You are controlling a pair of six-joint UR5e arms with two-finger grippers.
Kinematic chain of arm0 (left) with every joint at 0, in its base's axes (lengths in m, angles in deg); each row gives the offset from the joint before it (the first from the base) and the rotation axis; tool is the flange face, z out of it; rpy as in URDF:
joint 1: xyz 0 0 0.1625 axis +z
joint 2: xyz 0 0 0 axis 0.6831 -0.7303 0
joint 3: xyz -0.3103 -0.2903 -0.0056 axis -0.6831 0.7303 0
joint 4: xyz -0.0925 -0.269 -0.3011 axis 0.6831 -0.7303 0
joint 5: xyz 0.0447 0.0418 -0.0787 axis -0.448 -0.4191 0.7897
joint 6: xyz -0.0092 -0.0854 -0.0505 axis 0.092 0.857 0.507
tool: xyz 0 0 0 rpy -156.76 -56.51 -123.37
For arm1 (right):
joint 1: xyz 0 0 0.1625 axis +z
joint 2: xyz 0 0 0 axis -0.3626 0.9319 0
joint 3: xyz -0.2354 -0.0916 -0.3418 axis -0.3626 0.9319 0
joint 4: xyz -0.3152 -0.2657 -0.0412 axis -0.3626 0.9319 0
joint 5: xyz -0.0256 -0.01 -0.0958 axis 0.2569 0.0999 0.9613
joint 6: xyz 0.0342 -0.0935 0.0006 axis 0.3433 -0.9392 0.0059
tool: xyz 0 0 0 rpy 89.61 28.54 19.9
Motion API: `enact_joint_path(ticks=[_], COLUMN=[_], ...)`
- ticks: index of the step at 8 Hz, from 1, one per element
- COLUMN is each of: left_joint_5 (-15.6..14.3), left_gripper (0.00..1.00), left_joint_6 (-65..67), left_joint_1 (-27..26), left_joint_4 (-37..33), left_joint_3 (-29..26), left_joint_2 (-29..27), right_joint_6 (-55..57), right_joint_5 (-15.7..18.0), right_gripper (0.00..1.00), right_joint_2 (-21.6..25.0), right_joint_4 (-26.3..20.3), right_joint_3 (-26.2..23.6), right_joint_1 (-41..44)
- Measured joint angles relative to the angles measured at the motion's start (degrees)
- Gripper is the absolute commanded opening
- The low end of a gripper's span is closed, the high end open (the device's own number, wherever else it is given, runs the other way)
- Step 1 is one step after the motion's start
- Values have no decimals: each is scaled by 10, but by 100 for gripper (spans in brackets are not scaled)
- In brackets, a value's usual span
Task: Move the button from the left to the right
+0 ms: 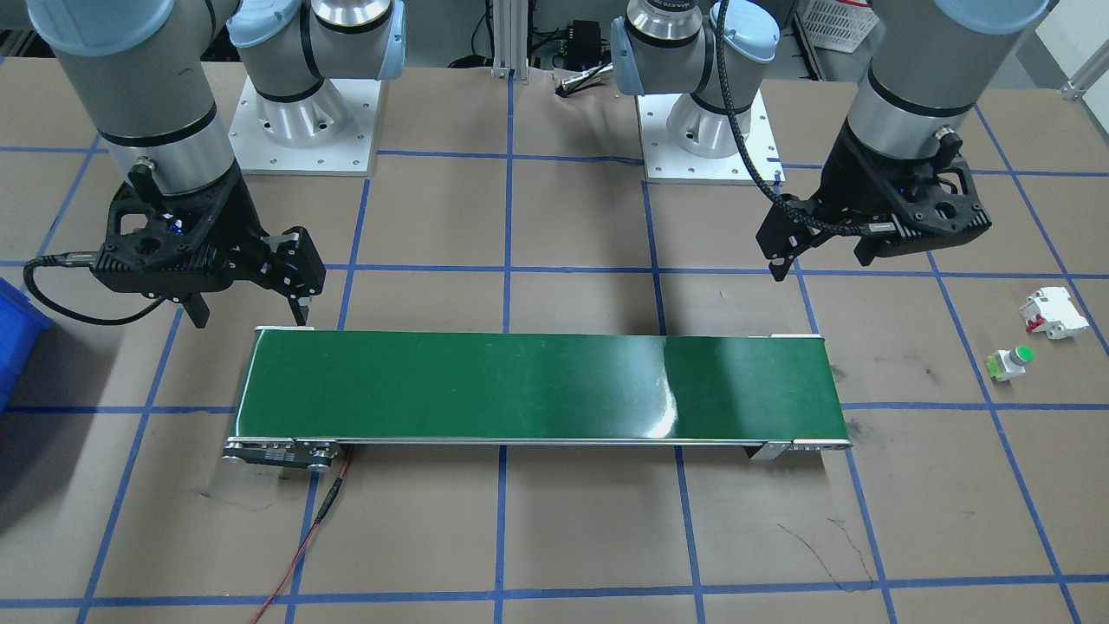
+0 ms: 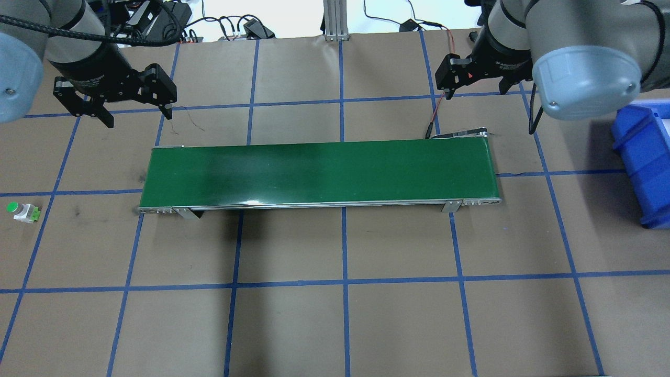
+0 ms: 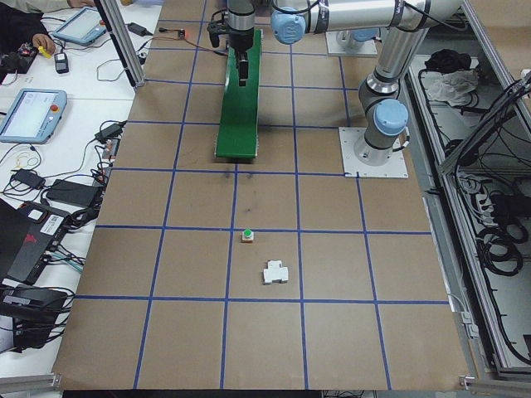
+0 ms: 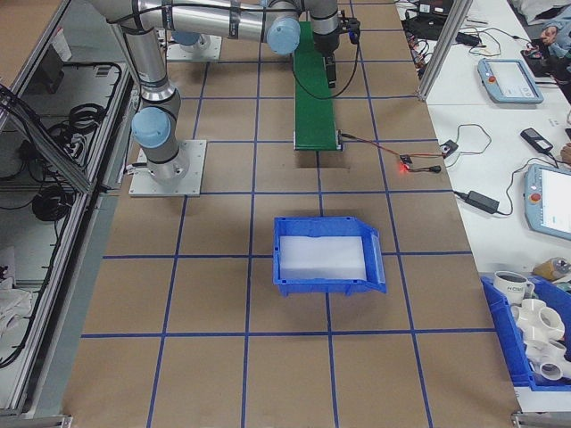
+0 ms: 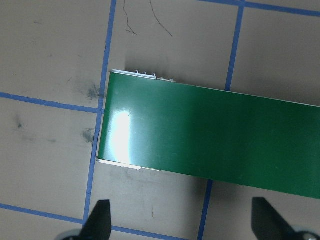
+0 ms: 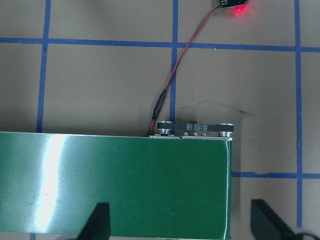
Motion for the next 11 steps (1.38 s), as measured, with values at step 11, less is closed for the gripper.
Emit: enact_joint_path(ticks=[11], left_joint_5=[3], left_gripper=[100], left_joint_6=[-333], left_joint_1=[284], left_joint_4=[99], left_joint_3=[-7], left_joint_2=[-85], right_joint_6=[0], right_joint_5=[0], right_gripper=[100], right_joint_2=[0], right_joint_4=[-1], right_joint_3=[0], right_joint_1=[0])
